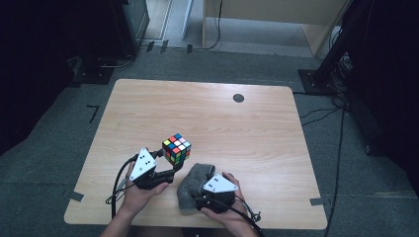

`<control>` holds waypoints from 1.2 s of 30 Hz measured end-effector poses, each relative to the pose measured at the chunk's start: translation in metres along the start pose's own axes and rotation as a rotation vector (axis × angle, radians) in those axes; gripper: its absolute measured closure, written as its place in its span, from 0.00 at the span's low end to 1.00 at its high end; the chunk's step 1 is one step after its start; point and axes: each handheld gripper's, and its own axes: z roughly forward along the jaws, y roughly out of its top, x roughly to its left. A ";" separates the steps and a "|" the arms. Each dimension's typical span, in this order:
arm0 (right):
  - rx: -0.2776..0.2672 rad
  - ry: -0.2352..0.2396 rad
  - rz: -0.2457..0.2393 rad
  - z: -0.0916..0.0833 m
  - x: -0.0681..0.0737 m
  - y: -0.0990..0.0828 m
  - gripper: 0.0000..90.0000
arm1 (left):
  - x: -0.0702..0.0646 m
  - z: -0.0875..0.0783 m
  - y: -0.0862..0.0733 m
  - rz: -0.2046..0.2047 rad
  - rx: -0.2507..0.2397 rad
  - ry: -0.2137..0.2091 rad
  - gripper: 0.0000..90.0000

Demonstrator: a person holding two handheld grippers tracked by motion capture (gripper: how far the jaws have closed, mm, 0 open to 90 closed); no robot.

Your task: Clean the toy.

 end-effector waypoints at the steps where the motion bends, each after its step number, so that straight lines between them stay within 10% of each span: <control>1: 0.027 -0.011 -0.034 0.004 0.002 -0.003 0.30 | 0.000 0.000 0.000 -0.001 0.002 -0.001 0.38; 7: 0.138 -0.053 -0.036 0.017 -0.007 -0.016 0.38 | 0.003 -0.003 0.000 -0.019 -0.005 -0.007 0.38; 13: 0.087 -0.147 0.027 0.007 -0.027 -0.017 0.69 | 0.005 -0.004 0.000 -0.021 -0.008 -0.011 0.38; 19: -0.011 -0.219 0.139 -0.016 -0.059 -0.012 0.37 | 0.006 -0.004 -0.001 -0.028 -0.004 -0.013 0.38; 25: -0.159 -0.187 0.101 -0.037 -0.063 0.000 0.35 | 0.003 -0.001 -0.001 -0.026 0.010 -0.035 0.38; 29: -0.070 -0.128 -0.018 -0.012 -0.041 -0.003 0.33 | -0.002 0.001 -0.002 -0.017 0.019 -0.055 0.38; 36: 0.089 -0.194 0.029 0.012 -0.052 -0.018 0.31 | -0.003 0.001 -0.003 -0.017 0.026 -0.070 0.38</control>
